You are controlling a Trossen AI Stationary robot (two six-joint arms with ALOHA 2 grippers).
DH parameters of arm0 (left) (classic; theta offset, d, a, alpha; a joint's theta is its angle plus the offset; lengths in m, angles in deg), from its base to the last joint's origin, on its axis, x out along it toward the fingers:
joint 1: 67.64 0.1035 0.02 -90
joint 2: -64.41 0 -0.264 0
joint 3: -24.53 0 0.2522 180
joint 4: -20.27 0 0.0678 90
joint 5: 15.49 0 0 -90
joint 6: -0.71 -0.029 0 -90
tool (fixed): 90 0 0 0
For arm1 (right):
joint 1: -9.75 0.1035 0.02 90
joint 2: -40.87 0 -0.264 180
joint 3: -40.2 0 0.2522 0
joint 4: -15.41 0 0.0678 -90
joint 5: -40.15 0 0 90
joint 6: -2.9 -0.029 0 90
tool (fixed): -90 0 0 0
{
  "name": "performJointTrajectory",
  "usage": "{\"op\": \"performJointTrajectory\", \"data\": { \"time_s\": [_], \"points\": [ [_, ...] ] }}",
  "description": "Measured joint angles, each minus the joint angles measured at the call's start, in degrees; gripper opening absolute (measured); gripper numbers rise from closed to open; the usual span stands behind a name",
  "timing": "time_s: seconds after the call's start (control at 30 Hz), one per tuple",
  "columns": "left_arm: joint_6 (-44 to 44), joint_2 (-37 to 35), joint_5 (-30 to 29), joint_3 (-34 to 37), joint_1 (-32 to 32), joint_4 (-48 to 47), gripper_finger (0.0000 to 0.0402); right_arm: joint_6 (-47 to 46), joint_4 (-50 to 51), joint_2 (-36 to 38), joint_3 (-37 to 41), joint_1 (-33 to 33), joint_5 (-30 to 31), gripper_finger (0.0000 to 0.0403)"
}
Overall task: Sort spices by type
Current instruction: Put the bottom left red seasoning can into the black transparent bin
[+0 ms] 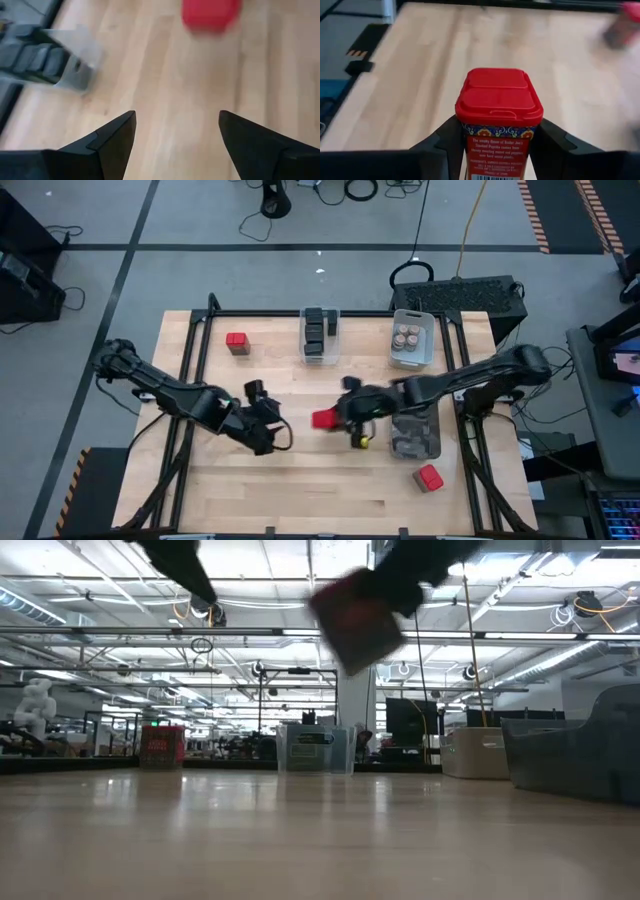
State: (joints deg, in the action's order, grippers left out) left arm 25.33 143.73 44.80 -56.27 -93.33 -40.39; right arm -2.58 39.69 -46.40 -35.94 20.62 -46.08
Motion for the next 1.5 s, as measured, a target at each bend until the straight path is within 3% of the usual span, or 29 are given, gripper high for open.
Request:
{"op": "performJointTrajectory", "data": {
  "time_s": [0.2,0.4,0.53,0.7,0.97,1.13,1.5],
  "points": [
    [5.34,-4.04,-7.97,5.88,-3.90,0.36,0.0290,-8.66,1.15,20.16,16.36,-0.73,7.51,0.0158],
    [7.67,-5.55,-10.45,9.89,-5.29,4.81,0.0290,-15.57,2.14,41.77,30.18,-0.20,11.62,0.0159],
    [7.64,-5.52,-10.56,10.92,-5.24,7.60,0.0290,-18.46,7.49,52.77,35.81,-0.15,12.73,0.0159],
    [7.65,-5.52,-10.45,12.20,-5.24,9.08,0.0290,-21.02,16.32,61.24,38.96,-0.16,12.85,0.0159],
    [7.71,-5.50,-10.41,12.73,-5.24,9.37,0.0290,-23.98,18.00,65.53,39.75,-0.15,12.40,0.0159],
    [7.62,-5.48,-10.34,12.71,-5.24,9.42,0.0290,-30.40,25.32,64.69,39.75,0.37,12.24,0.0159],
    [6.54,-5.48,-10.28,12.71,-5.09,10.71,0.0290,-32.89,27.42,59.46,39.81,1.31,11.28,0.0159]
  ]
}}
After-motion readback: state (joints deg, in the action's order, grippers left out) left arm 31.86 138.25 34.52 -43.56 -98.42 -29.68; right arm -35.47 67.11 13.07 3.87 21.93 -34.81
